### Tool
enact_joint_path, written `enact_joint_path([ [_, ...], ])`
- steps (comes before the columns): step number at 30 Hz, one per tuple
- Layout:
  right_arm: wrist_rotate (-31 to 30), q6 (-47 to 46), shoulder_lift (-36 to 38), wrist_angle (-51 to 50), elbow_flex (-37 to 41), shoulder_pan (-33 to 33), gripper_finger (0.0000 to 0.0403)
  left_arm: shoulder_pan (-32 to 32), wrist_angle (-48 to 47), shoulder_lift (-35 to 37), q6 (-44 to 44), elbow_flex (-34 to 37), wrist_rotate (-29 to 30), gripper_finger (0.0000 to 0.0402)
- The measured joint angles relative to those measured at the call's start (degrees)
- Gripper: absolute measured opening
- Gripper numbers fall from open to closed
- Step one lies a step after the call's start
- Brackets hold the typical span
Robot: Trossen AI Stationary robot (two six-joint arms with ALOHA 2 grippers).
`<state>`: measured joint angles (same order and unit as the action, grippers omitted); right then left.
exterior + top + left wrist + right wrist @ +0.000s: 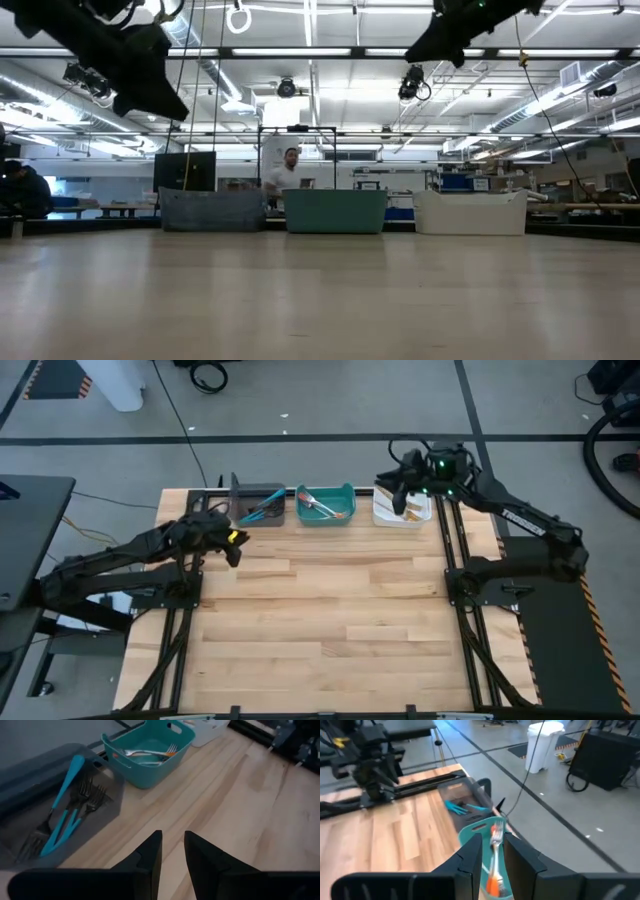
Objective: Sort silverware by color (type)
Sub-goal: Return to Home Position
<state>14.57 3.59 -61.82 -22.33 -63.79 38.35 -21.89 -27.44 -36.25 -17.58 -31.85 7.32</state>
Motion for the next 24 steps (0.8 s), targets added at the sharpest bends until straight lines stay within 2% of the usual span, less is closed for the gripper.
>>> enact_joint_path([
  [7, 0.1, -8.2, 8.2, 11.3, 15.3, 0.1, 0.0085, 0.0, 1.7, 6.1, -2.3, 7.8, -0.1, 0.0091],
  [14, 0.0, -17.0, 16.0, 22.6, 30.6, 0.1, 0.0085, -0.1, 9.5, 8.8, -4.3, 14.7, -0.7, 0.0091],
  [19, 0.1, -19.1, 18.8, 32.4, 39.5, 0.1, 0.0085, 0.0, 12.0, 8.6, -4.3, 18.6, -3.1, 0.0087],
  [24, 0.1, -20.6, 19.7, 37.4, 46.3, 0.1, 0.0085, -0.1, 14.2, 8.6, -4.3, 20.9, -3.1, 0.0067],
])
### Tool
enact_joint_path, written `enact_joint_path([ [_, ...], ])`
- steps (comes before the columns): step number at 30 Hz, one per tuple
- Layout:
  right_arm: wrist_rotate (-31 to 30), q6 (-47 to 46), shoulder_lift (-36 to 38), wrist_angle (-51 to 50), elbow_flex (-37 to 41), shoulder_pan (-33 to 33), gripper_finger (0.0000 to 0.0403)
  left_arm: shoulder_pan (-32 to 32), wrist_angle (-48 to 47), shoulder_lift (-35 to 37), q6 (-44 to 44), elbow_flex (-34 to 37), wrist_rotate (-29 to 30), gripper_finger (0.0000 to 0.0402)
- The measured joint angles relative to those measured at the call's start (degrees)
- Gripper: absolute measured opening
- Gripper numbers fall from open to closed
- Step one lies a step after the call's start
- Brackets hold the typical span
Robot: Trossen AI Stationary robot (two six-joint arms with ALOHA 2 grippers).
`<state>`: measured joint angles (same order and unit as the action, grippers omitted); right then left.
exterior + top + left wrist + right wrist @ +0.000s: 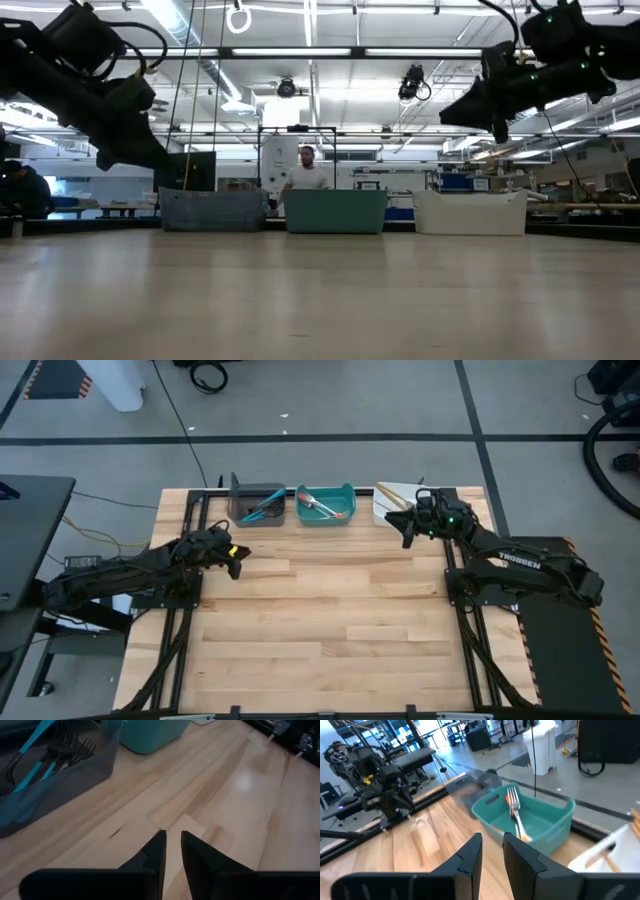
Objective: Sort silverware by color (type)
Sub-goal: Return to Home Position
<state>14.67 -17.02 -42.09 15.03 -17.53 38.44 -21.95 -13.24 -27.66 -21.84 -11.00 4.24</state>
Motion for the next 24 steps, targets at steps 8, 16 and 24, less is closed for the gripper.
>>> enact_joint_path([
  [8, 0.4, -4.0, 0.2, 12.1, 10.5, 0.0, 0.0085, 0.0, 0.1, 0.0, 0.0, 2.9, 0.0, 0.0030],
  [16, 1.5, -5.5, 0.2, 18.8, 17.0, 0.0, 0.0085, 0.0, -0.4, 0.0, 0.6, 3.2, 0.0, 0.0010],
  [24, 3.0, -2.6, -0.1, 17.1, 17.2, 0.0, 0.0085, 0.0, -2.5, -0.1, 1.5, 3.2, 0.0, 0.0010],
])
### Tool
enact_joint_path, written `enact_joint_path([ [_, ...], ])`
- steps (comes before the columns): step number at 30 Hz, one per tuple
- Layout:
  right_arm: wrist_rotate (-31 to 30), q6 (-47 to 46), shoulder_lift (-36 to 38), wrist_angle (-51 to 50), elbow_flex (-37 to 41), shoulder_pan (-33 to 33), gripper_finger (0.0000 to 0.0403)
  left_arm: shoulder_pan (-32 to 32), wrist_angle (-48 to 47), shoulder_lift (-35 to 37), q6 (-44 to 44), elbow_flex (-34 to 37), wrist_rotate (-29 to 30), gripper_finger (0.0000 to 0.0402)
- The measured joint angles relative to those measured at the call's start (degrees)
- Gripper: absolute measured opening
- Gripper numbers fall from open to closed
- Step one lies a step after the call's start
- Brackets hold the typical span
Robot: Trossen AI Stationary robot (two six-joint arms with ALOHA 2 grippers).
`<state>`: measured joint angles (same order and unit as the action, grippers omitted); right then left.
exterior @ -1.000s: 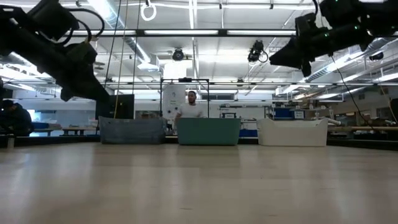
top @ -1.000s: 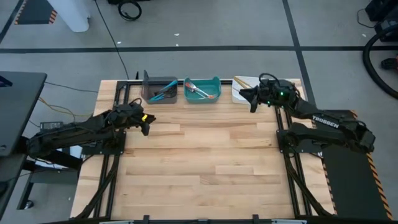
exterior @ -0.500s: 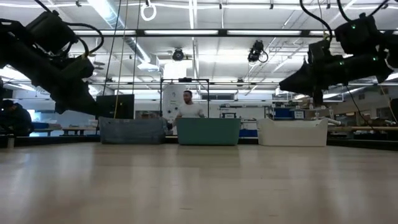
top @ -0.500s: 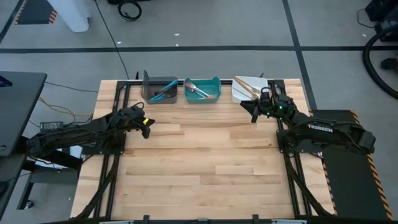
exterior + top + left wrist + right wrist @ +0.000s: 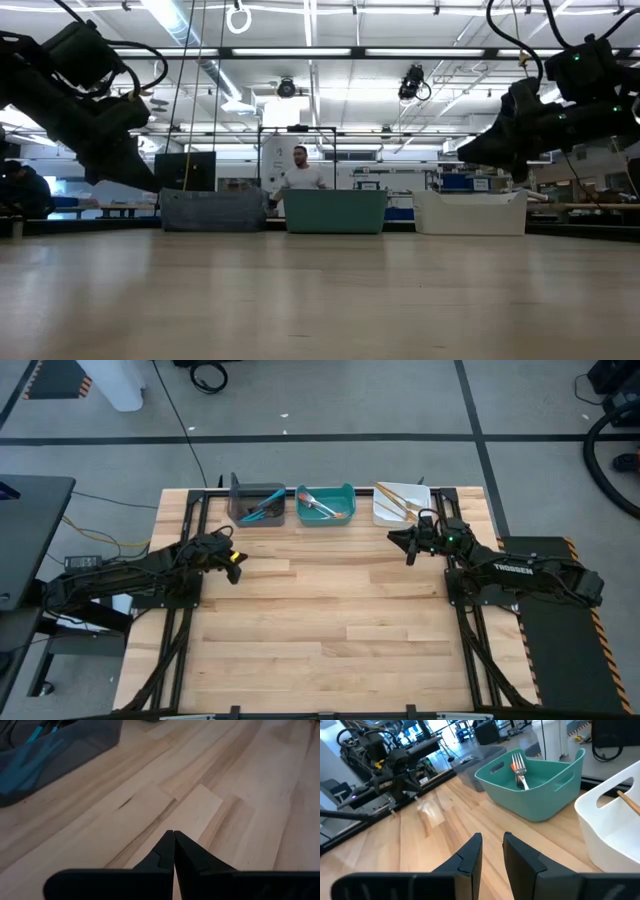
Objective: Sort silverware by color (type)
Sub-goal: Return to Home Position
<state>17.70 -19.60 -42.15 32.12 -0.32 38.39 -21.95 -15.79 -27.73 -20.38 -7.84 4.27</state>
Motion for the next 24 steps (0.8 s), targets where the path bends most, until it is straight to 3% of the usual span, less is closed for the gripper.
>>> enact_joint_path([
  [7, 0.0, 3.8, 0.0, 0.0, 0.0, 0.0, 0.0085, 0.0, -0.1, 0.0, 0.0, 0.0, 3.0, 0.0010],
  [24, -0.1, 4.7, 2.0, -1.9, 0.0, 0.0, 0.0085, 0.0, 0.4, 0.9, -1.0, 0.5, 3.0, 0.0026],
])
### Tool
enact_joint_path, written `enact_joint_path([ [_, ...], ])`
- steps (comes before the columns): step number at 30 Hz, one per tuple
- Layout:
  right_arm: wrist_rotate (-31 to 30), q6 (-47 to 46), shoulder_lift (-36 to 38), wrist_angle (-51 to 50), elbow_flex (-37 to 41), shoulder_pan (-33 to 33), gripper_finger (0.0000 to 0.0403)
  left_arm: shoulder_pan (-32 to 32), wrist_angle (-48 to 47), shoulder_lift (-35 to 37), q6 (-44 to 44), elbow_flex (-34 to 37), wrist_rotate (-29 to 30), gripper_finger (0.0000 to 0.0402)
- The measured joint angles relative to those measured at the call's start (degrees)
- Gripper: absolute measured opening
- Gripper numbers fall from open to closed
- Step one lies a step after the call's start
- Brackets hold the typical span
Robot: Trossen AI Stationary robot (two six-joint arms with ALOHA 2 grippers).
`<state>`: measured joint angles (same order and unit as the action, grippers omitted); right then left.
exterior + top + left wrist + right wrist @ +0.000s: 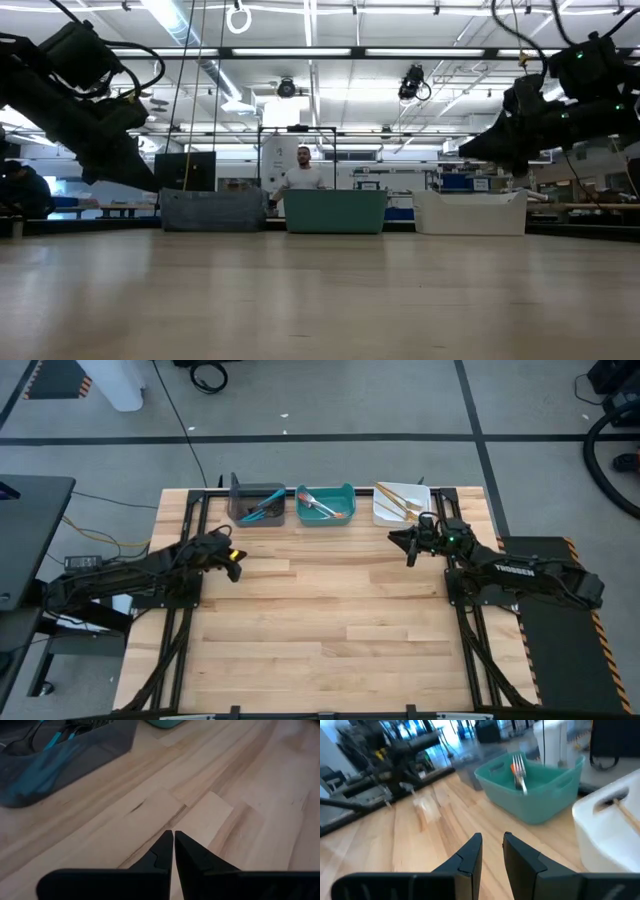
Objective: Sort silverware by color (type)
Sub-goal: Return to Home Position
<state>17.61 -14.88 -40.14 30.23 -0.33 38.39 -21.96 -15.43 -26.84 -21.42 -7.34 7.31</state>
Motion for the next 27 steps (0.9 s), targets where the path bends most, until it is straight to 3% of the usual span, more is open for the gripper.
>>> enact_joint_path([
  [9, -0.1, 0.1, 13.5, -0.1, 0.0, -0.1, 0.0085, 0.0, 11.0, 5.7, -0.4, 3.1, 0.1, 0.0027],
  [18, 0.0, 0.0, 30.4, 0.3, 0.0, -0.2, 0.0085, 0.0, 13.6, 16.9, -0.4, 5.2, -0.1, 0.0027],
  [23, 0.1, 0.0, 35.7, 0.1, 0.0, -0.2, 0.0085, 0.0, 20.5, 20.3, -0.1, 6.9, 0.0, 0.0027],
  [27, 0.1, 0.0, 39.2, 0.1, 0.0, -0.2, 0.0085, 0.0, 20.3, 22.9, 0.0, 6.9, 0.0, 0.0027],
])
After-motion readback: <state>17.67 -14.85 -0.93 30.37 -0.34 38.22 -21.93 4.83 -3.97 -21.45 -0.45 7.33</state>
